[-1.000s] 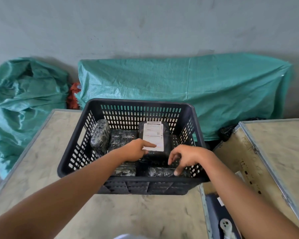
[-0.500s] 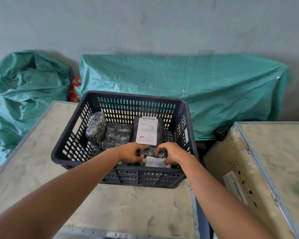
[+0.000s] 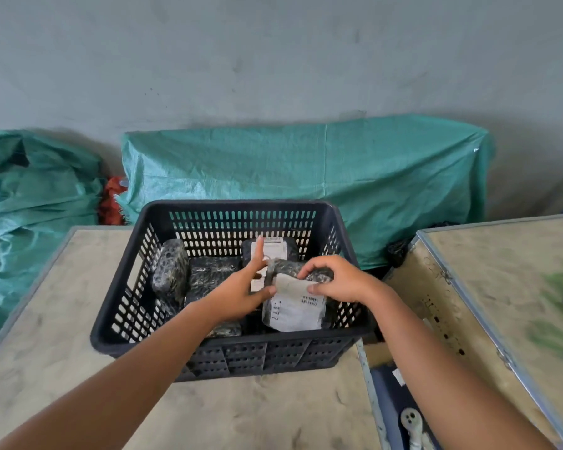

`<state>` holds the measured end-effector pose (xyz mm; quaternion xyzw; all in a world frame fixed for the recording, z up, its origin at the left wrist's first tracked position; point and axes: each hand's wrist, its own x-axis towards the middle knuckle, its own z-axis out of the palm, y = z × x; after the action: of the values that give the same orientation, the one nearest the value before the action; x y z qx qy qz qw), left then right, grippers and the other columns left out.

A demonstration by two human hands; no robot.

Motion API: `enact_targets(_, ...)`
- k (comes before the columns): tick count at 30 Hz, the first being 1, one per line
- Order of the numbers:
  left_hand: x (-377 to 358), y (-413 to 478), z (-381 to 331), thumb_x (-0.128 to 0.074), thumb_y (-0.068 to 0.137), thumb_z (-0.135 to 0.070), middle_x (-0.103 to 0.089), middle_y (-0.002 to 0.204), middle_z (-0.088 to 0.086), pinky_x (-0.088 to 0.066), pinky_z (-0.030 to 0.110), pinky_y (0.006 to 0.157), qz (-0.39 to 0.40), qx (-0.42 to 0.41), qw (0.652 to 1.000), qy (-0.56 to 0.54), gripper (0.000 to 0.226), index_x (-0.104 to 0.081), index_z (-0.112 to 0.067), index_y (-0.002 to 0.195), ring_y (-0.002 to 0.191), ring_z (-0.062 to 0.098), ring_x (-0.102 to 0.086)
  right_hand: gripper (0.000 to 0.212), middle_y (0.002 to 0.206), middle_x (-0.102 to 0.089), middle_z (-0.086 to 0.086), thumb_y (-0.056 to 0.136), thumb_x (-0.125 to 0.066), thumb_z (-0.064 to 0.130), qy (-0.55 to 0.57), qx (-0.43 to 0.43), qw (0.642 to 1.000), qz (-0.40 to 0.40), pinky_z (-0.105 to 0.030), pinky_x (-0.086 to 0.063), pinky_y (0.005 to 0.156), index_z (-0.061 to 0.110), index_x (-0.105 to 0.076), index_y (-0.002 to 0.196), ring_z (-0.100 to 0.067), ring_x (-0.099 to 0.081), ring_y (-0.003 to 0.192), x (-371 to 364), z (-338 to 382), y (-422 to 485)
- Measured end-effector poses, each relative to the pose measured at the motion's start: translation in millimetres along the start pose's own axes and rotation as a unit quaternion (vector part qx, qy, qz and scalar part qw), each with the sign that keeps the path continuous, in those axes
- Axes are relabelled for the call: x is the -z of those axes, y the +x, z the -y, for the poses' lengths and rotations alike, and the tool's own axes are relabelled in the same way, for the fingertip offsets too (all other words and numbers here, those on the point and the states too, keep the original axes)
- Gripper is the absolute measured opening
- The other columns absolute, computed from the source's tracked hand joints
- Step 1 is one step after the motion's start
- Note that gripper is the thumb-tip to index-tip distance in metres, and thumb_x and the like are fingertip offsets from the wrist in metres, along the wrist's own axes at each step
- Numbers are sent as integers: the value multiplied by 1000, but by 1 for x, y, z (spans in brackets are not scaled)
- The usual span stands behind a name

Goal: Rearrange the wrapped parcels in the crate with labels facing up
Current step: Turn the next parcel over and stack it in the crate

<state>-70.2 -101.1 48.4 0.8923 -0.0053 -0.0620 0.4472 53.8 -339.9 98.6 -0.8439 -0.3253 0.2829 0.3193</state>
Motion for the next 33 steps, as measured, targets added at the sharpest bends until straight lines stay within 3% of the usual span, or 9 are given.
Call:
enact_targets(4,15,7,-12,-58,96,-57,0,167,-13,-25,34,118,0,-76,995,60,108,36,-47,149,150,8,-19,32,123,-59,35,87,-81,21,36,32,999,-22,-35,-36,106,50,-74,100,21,-45,115,41,16,3)
enact_targets(7,24,14,-17,-62,99,-39,9,168,-11,-20,38,123,-4,-86,993,83,110,37,-46,148,154,15,-11,30,126,-64,21,86,-83,21,87,40,995,-29,-46,-44,110,45,-76,102,2,-56,120,68,25,14)
enact_targets(10,33,24,-22,-61,102,-26,-13,169,1,-27,33,120,-17,-97,992,84,107,31,-51,150,149,19,-26,30,120,-69,19,85,-84,20,136,48,989,-44,-51,-52,104,44,-78,102,-9,-63,118,82,31,30)
enact_targets(14,47,38,-20,-61,101,-19,-43,145,-2,-54,39,102,-55,-38,998,-21,96,5,-70,149,128,23,-52,29,113,-70,32,86,-83,29,105,83,984,-118,-47,-53,104,53,-77,103,4,-64,109,83,36,55)
enact_targets(18,53,48,-11,-60,101,-12,-33,142,-25,-65,41,71,-20,26,986,-165,92,-10,-76,145,99,28,-74,40,152,-47,11,83,-86,31,55,91,980,-167,-44,-25,121,57,-71,110,-5,-40,139,65,26,68)
enact_targets(21,46,51,0,-60,102,-11,-26,145,-28,-65,47,72,-8,51,973,-224,91,-13,-76,144,95,31,-76,49,164,-31,1,83,-84,37,62,59,986,-145,-48,-19,123,63,-63,119,-17,-26,151,48,13,67)
enact_targets(25,35,50,15,-61,101,-16,-32,144,-30,-64,50,73,-28,102,952,-289,86,-16,-79,140,99,31,-76,74,164,-32,9,84,-83,42,97,34,992,-78,-39,-25,123,63,-44,143,-9,-30,149,17,-11,65)
enact_targets(29,30,56,20,-55,104,-18,-28,150,-26,-65,44,68,-43,131,967,-216,88,0,-70,149,95,19,-76,88,164,-30,16,87,-82,29,96,-3,994,-49,-28,-23,118,54,-30,154,0,-26,145,-11,-25,83)
enact_targets(33,18,64,25,-50,107,-17,-38,160,1,-62,32,61,-43,154,983,-86,90,15,-57,154,79,22,-69,95,166,-29,8,89,-80,9,119,-32,992,-38,-21,-26,112,42,-26,160,-2,-26,144,-36,-34,106)
